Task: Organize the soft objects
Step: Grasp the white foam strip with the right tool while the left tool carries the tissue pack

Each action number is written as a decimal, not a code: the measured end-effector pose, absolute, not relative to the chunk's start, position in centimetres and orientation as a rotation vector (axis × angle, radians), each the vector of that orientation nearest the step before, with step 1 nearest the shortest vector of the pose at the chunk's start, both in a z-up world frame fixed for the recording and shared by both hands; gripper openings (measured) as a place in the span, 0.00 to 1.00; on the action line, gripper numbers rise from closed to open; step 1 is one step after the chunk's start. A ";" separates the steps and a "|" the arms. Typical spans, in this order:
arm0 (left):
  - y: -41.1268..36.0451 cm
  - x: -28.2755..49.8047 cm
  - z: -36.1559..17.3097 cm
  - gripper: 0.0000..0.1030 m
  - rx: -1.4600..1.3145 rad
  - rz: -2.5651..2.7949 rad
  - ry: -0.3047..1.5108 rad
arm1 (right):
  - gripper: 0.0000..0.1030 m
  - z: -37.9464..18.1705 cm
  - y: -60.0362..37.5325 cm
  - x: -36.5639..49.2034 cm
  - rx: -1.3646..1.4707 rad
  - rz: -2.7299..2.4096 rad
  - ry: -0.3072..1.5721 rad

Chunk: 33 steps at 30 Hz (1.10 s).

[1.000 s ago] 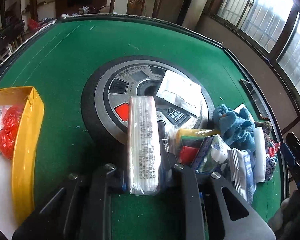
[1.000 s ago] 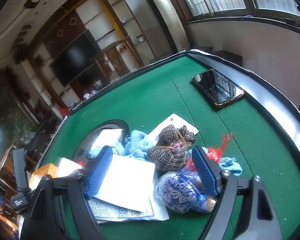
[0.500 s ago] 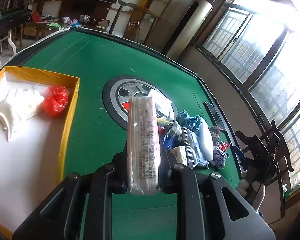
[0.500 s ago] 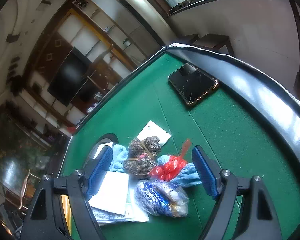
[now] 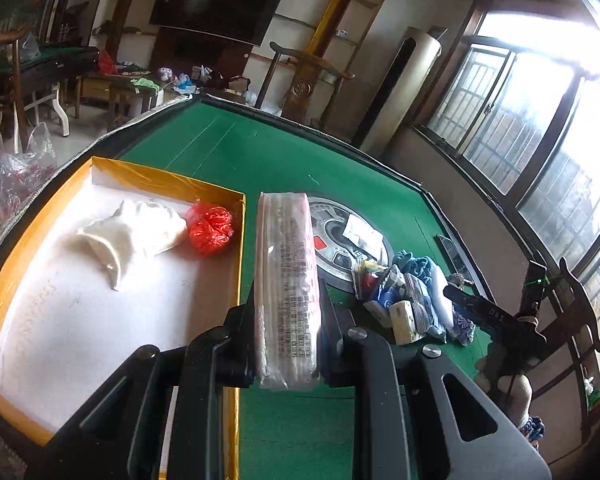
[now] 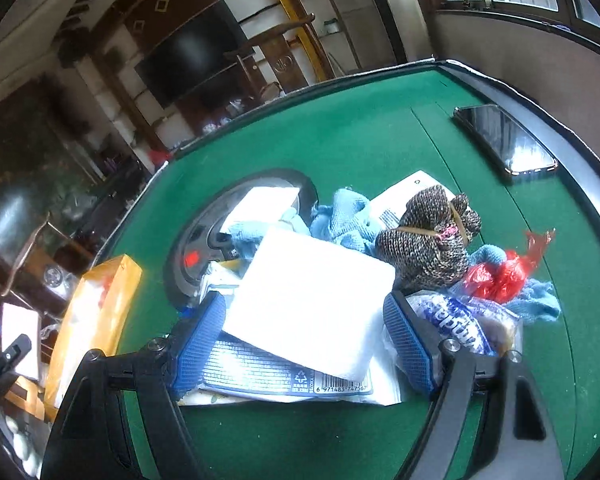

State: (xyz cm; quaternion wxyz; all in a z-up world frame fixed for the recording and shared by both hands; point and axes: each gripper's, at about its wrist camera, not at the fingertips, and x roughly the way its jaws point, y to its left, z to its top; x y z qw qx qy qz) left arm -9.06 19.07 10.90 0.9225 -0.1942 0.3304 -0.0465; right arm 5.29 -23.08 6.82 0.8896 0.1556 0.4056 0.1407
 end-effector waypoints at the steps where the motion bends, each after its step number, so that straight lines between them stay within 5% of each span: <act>1: 19.3 -9.2 10.9 0.19 -0.402 -0.093 0.674 | 0.75 6.6 -22.9 5.7 0.323 0.283 0.864; 21: 26.4 -12.6 8.8 0.19 -0.509 -0.024 0.643 | 0.78 5.5 -21.0 9.1 0.316 0.102 1.114; 23: 26.9 -12.8 8.5 0.19 -0.520 -0.020 0.644 | 0.69 5.4 -21.4 8.8 0.348 0.116 1.108; 24: 27.3 -12.9 8.3 0.19 -0.524 -0.017 0.643 | 0.49 5.7 -21.8 8.5 0.380 0.118 1.091; 25: 27.7 -13.1 8.3 0.19 -0.524 -0.011 0.642 | 0.41 6.1 -22.2 8.1 0.404 0.124 1.075; 30: 29.4 -13.0 7.7 0.19 -0.519 0.034 0.657 | 0.12 8.9 -21.7 6.1 0.352 0.157 1.001; 33: 30.3 -12.2 7.3 0.19 -0.495 0.066 0.677 | 0.12 10.9 -20.5 4.9 0.310 0.181 0.949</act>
